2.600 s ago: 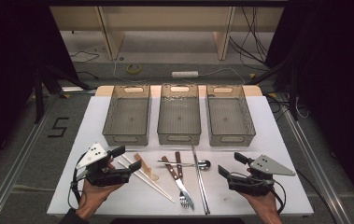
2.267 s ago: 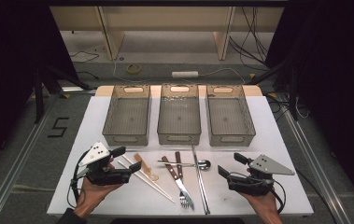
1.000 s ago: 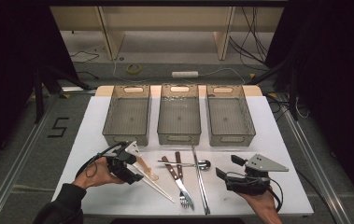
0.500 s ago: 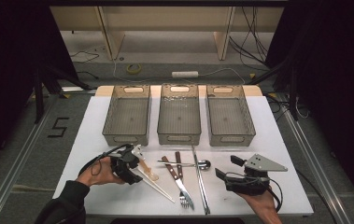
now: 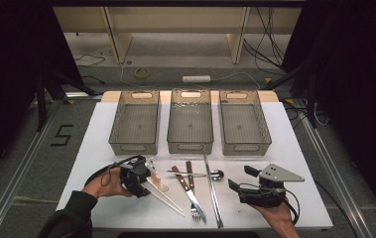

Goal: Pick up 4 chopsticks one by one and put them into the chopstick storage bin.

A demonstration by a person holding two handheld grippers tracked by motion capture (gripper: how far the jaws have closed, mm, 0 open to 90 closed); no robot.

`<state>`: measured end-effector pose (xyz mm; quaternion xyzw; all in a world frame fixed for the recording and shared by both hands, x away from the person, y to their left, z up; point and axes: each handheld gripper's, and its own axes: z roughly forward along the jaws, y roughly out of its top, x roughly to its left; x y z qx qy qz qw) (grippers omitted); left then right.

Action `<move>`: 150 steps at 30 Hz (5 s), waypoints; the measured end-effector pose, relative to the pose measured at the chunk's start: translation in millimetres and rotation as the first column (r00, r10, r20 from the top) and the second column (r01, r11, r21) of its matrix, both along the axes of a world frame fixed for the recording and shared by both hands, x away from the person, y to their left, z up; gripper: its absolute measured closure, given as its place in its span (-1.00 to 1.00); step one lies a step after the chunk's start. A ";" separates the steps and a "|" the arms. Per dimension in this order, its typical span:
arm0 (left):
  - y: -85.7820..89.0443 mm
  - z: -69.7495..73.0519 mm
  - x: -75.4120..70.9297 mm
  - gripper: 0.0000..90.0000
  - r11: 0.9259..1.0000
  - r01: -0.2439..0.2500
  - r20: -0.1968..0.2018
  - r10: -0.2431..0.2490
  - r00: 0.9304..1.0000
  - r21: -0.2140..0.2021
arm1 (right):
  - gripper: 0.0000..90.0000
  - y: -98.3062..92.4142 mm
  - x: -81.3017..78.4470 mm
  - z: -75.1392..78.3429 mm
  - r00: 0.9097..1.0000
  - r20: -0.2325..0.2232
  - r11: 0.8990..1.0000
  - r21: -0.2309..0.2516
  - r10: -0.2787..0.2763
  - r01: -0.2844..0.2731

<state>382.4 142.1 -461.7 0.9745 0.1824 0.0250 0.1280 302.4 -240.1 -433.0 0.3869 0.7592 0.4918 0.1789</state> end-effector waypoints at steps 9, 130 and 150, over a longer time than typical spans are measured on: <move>-2.8 0.1 -6.9 0.20 0.997 0.046 -0.016 -0.045 0.999 0.054 | -0.44 0.4 -0.4 0.0 1.000 -0.002 1.000 -0.001 0.002 -0.002; 49.2 85.5 41.6 0.87 0.812 -0.400 0.134 0.493 0.859 -0.425 | -0.44 4.9 1.2 -3.0 0.999 -0.032 0.999 -0.025 0.025 -0.026; 69.5 103.9 104.8 0.86 0.712 -0.500 0.176 0.645 0.744 -0.494 | -0.44 4.0 2.6 -5.0 0.999 -0.044 0.999 -0.018 0.027 -0.028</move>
